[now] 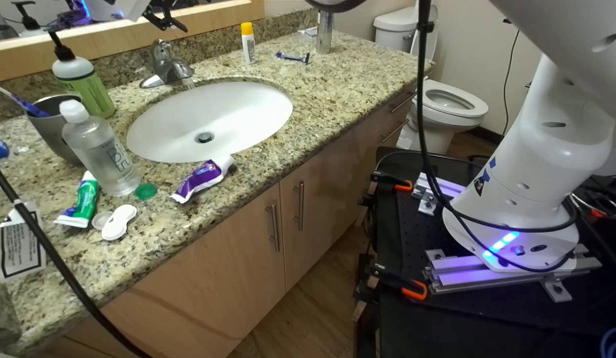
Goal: Close the faucet
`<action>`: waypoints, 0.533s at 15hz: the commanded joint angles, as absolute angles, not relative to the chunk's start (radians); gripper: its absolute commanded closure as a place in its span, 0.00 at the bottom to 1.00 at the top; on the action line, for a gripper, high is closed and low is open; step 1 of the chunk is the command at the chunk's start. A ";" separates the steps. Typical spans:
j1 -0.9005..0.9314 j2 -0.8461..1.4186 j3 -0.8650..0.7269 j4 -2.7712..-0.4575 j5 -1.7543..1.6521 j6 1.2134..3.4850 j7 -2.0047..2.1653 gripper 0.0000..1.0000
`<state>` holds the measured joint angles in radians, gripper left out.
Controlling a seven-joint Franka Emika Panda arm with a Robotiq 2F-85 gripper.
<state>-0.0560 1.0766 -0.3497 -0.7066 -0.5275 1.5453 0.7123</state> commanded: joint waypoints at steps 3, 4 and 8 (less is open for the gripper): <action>-0.056 1.065 -0.338 -0.716 -0.514 1.538 0.707 0.00; -0.055 1.056 -0.325 -0.719 -0.498 1.533 0.698 0.00; -0.052 1.070 -0.312 -0.710 -0.471 1.515 0.700 0.00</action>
